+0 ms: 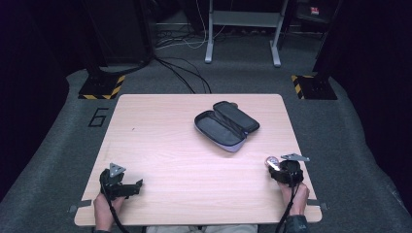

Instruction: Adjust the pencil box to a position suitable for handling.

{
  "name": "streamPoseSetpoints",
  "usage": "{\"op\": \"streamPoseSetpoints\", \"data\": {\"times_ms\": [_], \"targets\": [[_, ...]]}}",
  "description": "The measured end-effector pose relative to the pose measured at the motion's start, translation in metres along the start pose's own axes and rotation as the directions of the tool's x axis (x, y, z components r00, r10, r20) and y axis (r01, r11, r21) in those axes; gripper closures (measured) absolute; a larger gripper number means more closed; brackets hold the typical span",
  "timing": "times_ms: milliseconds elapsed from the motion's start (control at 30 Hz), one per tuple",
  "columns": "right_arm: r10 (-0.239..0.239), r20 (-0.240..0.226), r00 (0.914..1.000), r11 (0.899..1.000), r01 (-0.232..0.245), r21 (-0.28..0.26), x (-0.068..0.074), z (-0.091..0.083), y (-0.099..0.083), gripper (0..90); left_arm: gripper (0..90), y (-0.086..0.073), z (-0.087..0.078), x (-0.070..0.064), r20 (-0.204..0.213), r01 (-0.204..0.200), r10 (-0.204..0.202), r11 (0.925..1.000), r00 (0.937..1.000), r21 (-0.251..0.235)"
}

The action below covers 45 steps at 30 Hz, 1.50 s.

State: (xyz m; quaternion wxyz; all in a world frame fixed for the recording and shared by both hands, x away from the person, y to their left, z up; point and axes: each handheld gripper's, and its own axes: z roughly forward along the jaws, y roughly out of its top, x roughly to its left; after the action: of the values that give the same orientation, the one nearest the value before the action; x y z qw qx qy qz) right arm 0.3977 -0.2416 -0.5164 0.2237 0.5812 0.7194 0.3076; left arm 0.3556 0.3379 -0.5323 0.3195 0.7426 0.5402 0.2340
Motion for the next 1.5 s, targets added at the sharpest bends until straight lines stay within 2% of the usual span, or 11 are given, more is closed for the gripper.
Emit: {"op": "streamPoseSetpoints", "data": {"times_ms": [33,67,133,200,233,367,667,733,933,1167,1500], "targets": [[0.004,-0.002,1.0,1.0,-0.004,0.01,0.0,0.0,0.001,40.5,0.4,0.0,0.0,0.0,0.0,-0.001,0.001,1.0,1.0,-0.001],[0.004,-0.002,1.0,1.0,-0.004,0.01,0.0,0.0,0.001,40.5,0.5,0.0,0.0,0.0,0.0,-0.001,0.001,1.0,1.0,-0.001],[0.014,0.006,0.9999,1.0,-0.014,0.024,0.0,-0.001,0.002,30.2,0.4,0.0,0.0,0.0,0.0,0.0,0.0,1.0,1.0,0.001],[0.014,0.003,0.9999,1.0,-0.014,0.024,0.0,-0.002,0.003,27.7,0.4,0.0,0.0,0.0,0.0,-0.001,0.001,1.0,1.0,-0.001],[0.016,-0.003,0.9999,1.0,-0.016,0.009,0.002,-0.006,0.005,22.3,0.4,0.0,0.0,0.0,0.0,0.0,0.0,1.0,1.0,-0.001],[-0.002,-0.039,0.9992,0.999,0.0,-0.032,0.007,-0.015,0.013,17.4,0.4,0.0,0.0,0.0,0.0,-0.001,0.001,1.0,1.0,-0.001],[-0.01,-0.143,0.9896,0.997,-0.001,-0.078,0.032,-0.018,0.037,16.9,0.4,0.0,0.0,0.0,0.0,-0.001,0.001,1.0,1.0,0.0],[-0.017,-0.162,0.9866,0.996,0.003,-0.09,0.038,-0.013,0.043,16.9,0.4,0.0,0.0,0.0,0.0,-0.001,0.001,1.0,1.0,0.0],[0.004,-0.215,0.9766,0.998,-0.018,-0.064,0.055,0.011,0.066,15.9,0.4,0.0,0.0,0.0,0.0,-0.002,0.002,1.0,1.0,-0.001],[0.028,-0.226,0.9737,0.999,-0.037,-0.034,0.064,0.032,0.083,14.6,0.5,0.0,0.0,0.0,0.0,0.0,0.0,1.0,1.0,0.001],[0.068,-0.228,0.9714,0.997,-0.074,-0.017,0.064,0.05,0.099,14.6,0.5,0.0,0.0,0.0,0.0,-0.001,0.001,1.0,1.0,-0.001]]}}
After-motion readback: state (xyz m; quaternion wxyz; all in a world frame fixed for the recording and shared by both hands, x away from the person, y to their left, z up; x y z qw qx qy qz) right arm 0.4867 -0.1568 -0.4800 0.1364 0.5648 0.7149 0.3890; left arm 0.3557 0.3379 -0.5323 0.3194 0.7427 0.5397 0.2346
